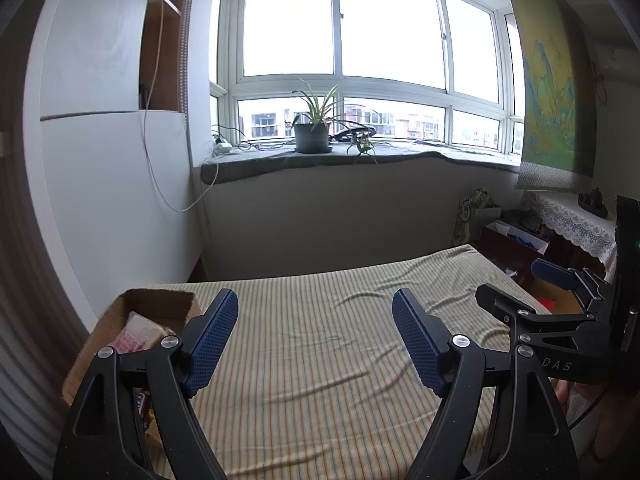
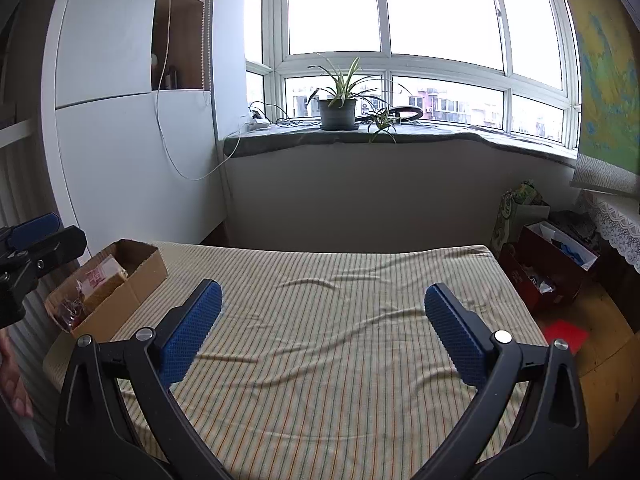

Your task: Organize snacks

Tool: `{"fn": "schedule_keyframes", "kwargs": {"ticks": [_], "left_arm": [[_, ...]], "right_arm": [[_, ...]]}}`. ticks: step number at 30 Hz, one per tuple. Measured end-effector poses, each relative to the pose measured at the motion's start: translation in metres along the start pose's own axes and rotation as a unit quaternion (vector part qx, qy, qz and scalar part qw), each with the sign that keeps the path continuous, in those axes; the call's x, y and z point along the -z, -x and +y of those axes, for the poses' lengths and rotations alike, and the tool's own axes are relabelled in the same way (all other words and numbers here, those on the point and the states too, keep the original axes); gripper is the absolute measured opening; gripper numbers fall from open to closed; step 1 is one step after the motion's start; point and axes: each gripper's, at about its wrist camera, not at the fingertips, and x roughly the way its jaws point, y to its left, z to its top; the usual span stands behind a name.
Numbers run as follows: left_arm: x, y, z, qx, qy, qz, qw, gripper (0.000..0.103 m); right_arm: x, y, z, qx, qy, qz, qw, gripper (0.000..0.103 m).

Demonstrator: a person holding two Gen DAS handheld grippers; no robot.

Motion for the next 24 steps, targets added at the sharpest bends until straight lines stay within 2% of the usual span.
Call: {"fn": "schedule_keyframes", "kwargs": {"ticks": [7,24], "left_arm": [[-0.0066,0.0033,0.0078,-0.003,0.008,-0.013,0.9999,0.082],[-0.0059,0.002,0.0072,0.006,0.008,-0.011,0.9999,0.082]], "right_arm": [[0.0004,-0.0087,0.0063,-0.001,0.005,0.011,1.0,0.103],[-0.0029,-0.0094,0.0073,-0.002,0.01,0.012,1.0,0.103]]}}
